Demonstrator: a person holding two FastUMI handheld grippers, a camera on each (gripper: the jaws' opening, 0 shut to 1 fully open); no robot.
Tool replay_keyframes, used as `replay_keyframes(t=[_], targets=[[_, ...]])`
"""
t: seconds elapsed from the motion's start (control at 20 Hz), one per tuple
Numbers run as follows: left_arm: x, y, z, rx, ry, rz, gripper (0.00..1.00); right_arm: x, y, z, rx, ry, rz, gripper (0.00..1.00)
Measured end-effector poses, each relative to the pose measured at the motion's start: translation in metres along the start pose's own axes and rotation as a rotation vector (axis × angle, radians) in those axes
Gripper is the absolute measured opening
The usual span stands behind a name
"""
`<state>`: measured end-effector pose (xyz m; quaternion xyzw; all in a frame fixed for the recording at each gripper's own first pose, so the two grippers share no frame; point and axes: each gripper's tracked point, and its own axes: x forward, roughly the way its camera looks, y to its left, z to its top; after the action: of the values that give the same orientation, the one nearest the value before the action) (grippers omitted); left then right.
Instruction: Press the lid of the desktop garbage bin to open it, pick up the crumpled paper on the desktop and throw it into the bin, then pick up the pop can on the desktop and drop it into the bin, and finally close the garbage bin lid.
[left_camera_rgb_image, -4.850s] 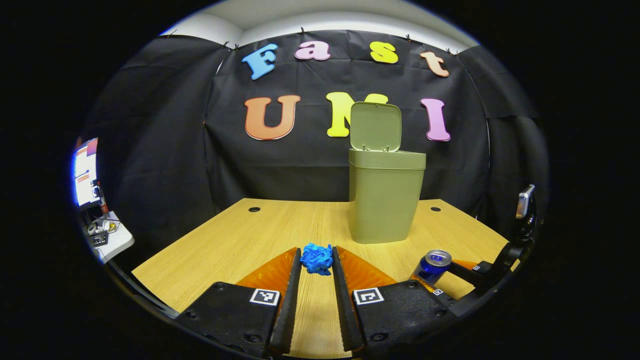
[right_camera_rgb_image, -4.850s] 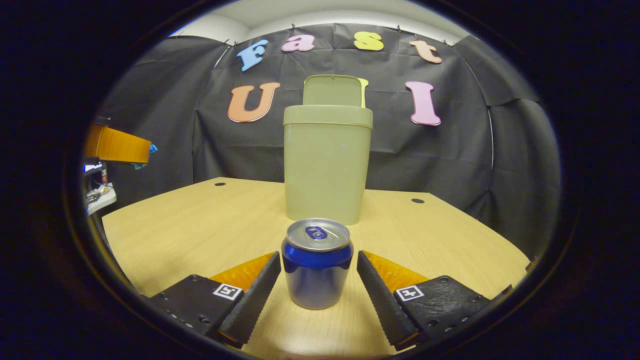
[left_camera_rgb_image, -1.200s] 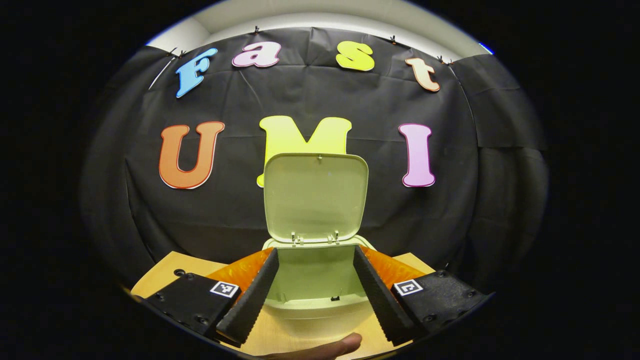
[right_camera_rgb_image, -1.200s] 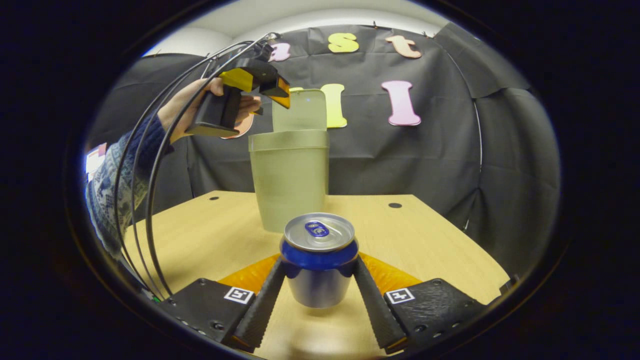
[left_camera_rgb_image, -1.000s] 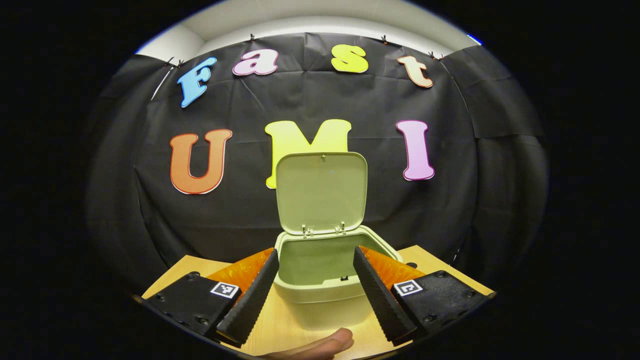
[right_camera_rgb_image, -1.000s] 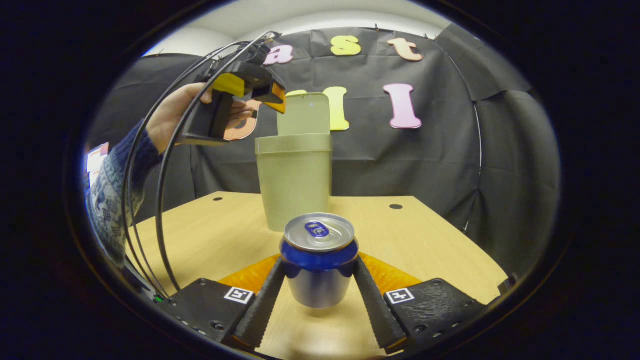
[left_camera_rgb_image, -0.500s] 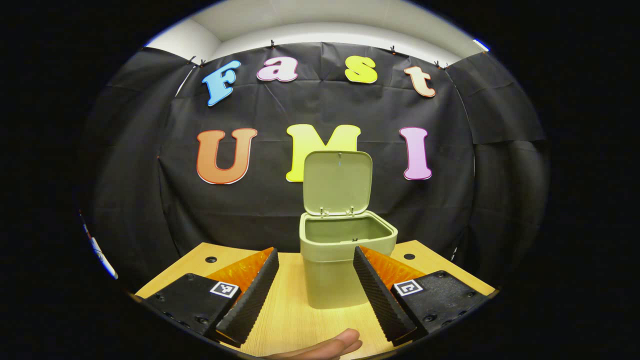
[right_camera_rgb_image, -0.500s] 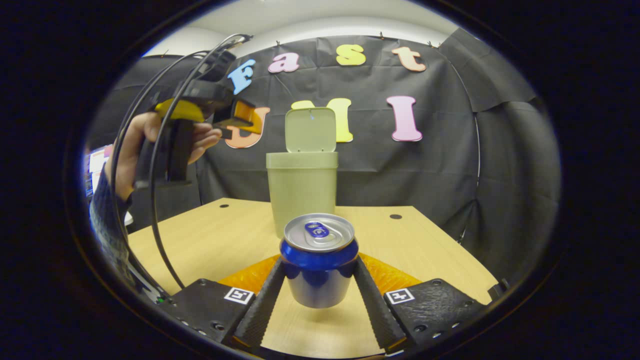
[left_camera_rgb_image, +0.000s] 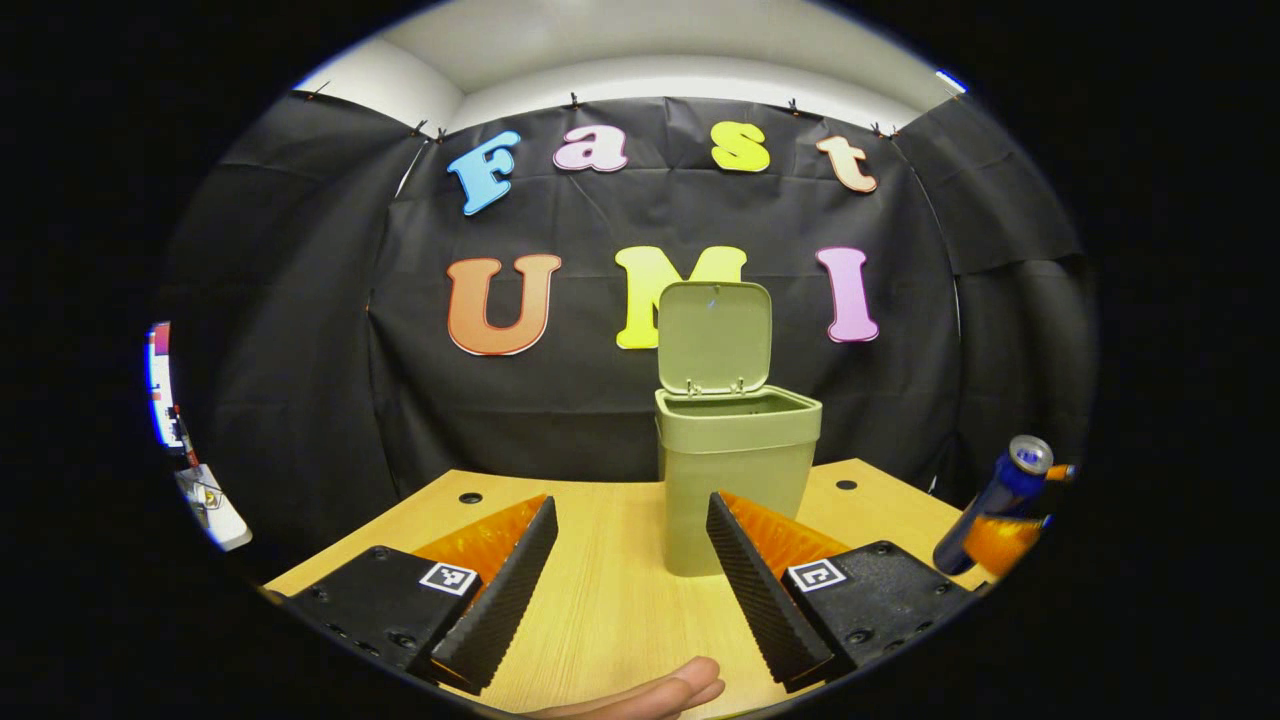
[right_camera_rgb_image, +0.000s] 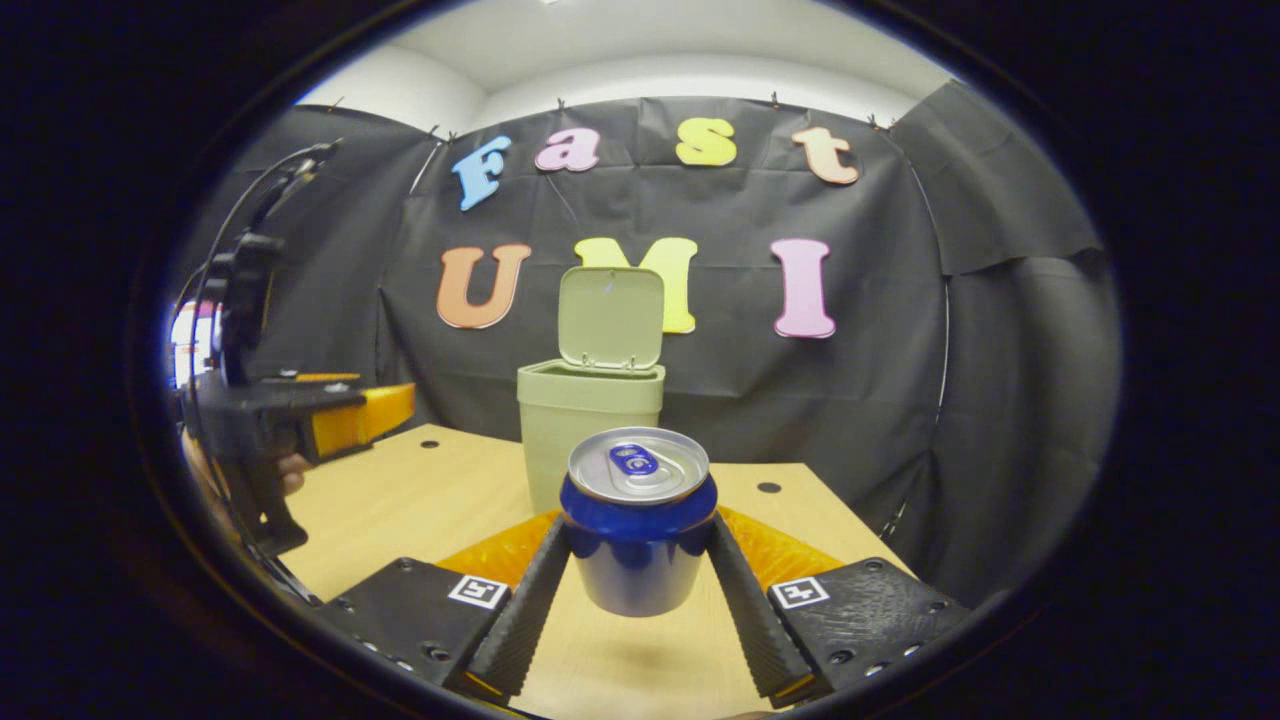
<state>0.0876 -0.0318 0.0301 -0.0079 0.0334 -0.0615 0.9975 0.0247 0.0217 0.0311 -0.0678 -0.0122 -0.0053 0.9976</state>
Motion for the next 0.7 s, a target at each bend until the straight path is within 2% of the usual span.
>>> replay_keyframes(t=[0.3,0.5,0.7], targets=[[-0.018,0.019,-0.028,-0.074,0.0,-0.024,0.97,0.034,0.006,0.073,0.011,-0.024,-0.002,0.8],[-0.012,0.035,-0.048,-0.057,0.026,-0.002,0.97,0.06,0.015,0.128,0.024,-0.03,0.021,0.82],[-0.008,0.037,-0.049,-0.094,0.009,-0.06,0.97,0.104,0.027,0.173,0.004,-0.053,0.004,0.8]])
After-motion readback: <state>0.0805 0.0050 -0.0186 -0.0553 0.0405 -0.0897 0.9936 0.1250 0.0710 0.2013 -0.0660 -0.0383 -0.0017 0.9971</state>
